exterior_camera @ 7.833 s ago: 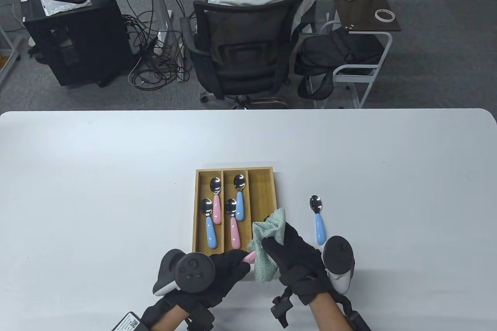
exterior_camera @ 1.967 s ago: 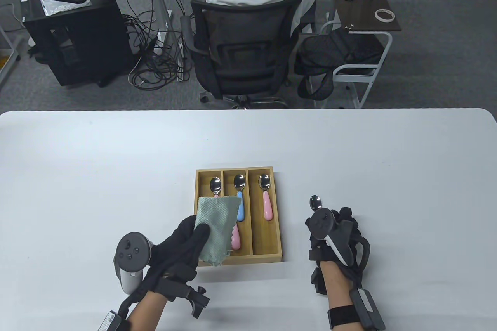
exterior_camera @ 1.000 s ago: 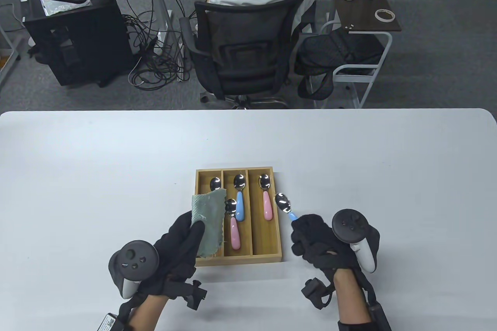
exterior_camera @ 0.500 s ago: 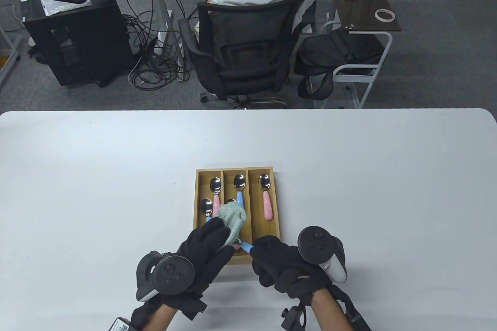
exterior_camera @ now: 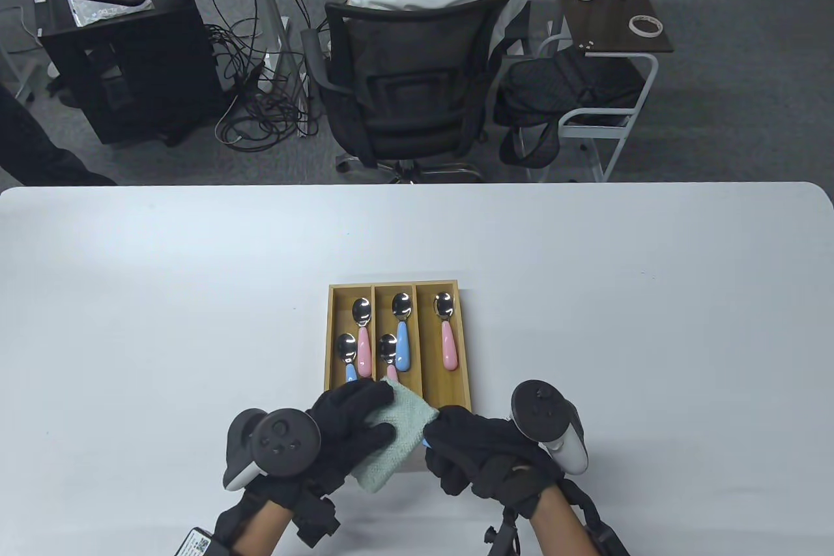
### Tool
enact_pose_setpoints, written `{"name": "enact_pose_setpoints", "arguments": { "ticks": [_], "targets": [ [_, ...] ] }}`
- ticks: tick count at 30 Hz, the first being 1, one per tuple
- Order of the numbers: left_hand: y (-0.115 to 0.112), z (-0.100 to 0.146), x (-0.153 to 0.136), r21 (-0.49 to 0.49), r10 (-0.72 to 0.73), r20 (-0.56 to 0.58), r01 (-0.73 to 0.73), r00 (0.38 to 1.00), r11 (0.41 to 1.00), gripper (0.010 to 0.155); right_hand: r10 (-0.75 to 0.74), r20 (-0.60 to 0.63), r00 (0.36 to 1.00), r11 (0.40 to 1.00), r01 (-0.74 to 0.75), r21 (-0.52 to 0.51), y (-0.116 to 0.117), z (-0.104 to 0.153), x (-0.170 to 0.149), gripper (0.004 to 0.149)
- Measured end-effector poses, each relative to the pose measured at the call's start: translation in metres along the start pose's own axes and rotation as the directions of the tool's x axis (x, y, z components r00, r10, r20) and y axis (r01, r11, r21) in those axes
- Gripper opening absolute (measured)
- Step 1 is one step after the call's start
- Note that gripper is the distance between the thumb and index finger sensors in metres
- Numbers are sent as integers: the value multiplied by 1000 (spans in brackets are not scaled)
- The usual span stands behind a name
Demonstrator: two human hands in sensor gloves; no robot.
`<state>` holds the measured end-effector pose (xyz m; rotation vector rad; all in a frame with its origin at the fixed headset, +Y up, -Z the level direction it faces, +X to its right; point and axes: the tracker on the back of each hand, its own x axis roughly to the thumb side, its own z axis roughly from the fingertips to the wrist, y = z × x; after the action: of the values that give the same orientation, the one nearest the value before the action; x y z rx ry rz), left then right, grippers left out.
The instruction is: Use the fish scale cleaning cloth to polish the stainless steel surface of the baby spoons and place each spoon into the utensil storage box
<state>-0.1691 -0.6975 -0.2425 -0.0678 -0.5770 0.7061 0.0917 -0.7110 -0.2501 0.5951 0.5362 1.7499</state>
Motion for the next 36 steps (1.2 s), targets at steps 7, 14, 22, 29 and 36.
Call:
{"name": "enact_pose_setpoints", "arguments": {
  "ticks": [7, 14, 22, 29, 36],
  "targets": [
    [6, -1, -12, 70, 262, -65, -258, 963, 964, 68, 56, 79, 995, 998, -57, 5, 1, -2, 3, 50],
    [9, 0, -15, 49, 291, -90, -287, 953, 957, 53, 104, 108, 989, 994, -99, -52, 1, -1, 5, 48],
    [6, 1, -12, 106, 355, -98, -345, 930, 933, 55, 100, 142, 985, 988, -82, -133, -1, 2, 8, 48],
    [-1, -4, -19, -26, 572, -101, -577, 814, 816, 52, 126, 150, 981, 979, -98, -181, -4, 4, 8, 47],
    [-2, -4, -18, -38, 537, -130, -546, 833, 837, 56, 147, 143, 979, 972, -116, -206, -3, 4, 7, 47]
  ]
}}
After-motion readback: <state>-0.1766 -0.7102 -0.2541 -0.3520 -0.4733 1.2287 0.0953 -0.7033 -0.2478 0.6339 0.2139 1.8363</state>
